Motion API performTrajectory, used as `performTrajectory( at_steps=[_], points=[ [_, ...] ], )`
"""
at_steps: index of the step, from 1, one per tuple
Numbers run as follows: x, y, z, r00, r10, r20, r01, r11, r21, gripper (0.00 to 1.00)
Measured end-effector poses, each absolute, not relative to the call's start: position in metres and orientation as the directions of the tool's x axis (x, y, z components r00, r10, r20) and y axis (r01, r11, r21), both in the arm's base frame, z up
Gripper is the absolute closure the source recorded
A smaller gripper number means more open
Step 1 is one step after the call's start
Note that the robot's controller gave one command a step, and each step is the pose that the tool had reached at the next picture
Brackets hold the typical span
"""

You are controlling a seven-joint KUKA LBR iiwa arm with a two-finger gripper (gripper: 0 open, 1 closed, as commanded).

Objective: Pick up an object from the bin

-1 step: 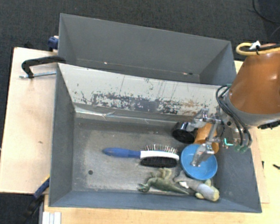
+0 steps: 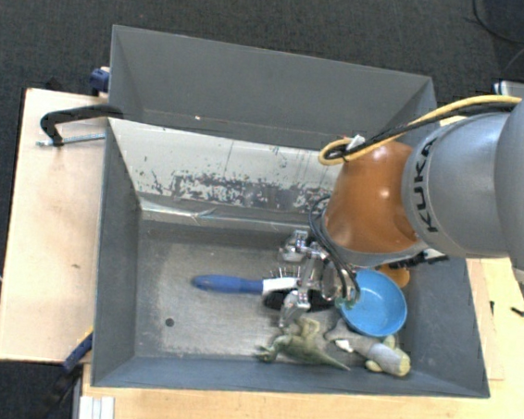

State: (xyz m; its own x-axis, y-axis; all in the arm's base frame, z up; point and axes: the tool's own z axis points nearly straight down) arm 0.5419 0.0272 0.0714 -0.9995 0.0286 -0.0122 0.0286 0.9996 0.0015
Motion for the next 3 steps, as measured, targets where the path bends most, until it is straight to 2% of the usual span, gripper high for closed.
performTrajectory(
  at_steps=[3],
  points=[
    [0.5464, 0.0275, 0.0765, -1.0, 0.029, -0.004, 0.029, 1.0, 0.0, 0.0]
  ],
)
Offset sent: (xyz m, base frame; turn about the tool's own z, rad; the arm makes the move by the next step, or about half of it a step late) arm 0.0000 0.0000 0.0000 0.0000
